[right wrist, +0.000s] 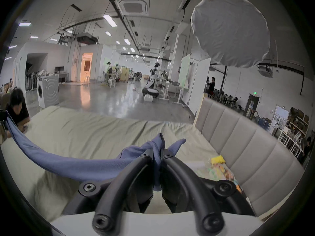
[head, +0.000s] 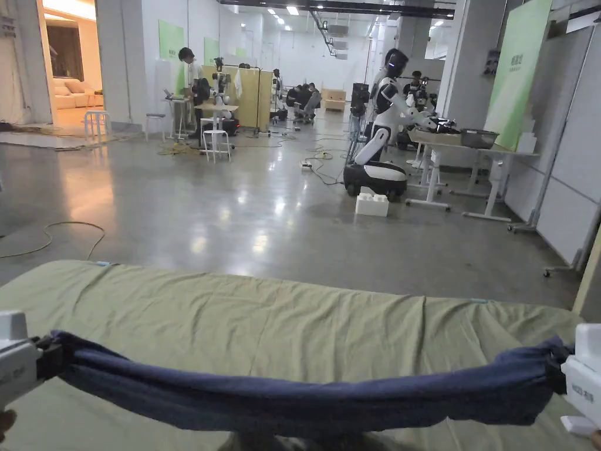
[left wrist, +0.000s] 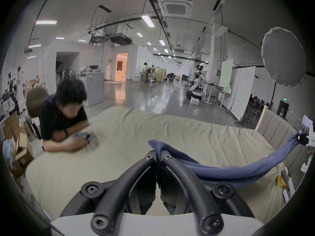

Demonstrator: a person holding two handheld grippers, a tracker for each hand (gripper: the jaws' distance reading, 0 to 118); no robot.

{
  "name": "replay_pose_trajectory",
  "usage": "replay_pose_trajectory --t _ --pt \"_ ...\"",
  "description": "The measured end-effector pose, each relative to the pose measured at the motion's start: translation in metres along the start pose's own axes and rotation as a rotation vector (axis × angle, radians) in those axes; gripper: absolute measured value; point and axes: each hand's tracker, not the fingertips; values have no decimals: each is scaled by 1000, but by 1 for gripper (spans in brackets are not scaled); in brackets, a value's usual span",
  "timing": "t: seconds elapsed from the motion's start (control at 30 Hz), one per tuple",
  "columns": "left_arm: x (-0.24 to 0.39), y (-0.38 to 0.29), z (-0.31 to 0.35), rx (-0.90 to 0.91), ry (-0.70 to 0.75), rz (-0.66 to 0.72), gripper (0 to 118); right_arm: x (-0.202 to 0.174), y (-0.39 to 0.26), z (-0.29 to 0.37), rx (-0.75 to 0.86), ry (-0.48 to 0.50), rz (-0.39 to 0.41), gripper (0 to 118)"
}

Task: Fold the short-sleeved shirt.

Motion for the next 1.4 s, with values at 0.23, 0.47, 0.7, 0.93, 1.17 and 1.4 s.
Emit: replay_pose_trajectory --t 0.23,0.47,0.7,0.93,1.17,1.4 --pt "-26 -110 38 -185 -7 52 3 -5 -113 40 -163 17 -1 7" --pt "-36 -168 62 -245 31 105 3 -16 -194 66 -283 -10 -25 7" --pt "-28 -175 60 -283 67 52 12 -28 -221 63 -344 -3 -17 11" --pt "-6 -167 61 -165 178 -187 58 -52 -181 82 -182 0 -85 77" --pt "35 -145 66 -31 176 -198 61 -101 -131 90 -2 110 -81 79" --pt "81 -119 74 61 55 -158 46 -153 -96 102 154 169 -113 76"
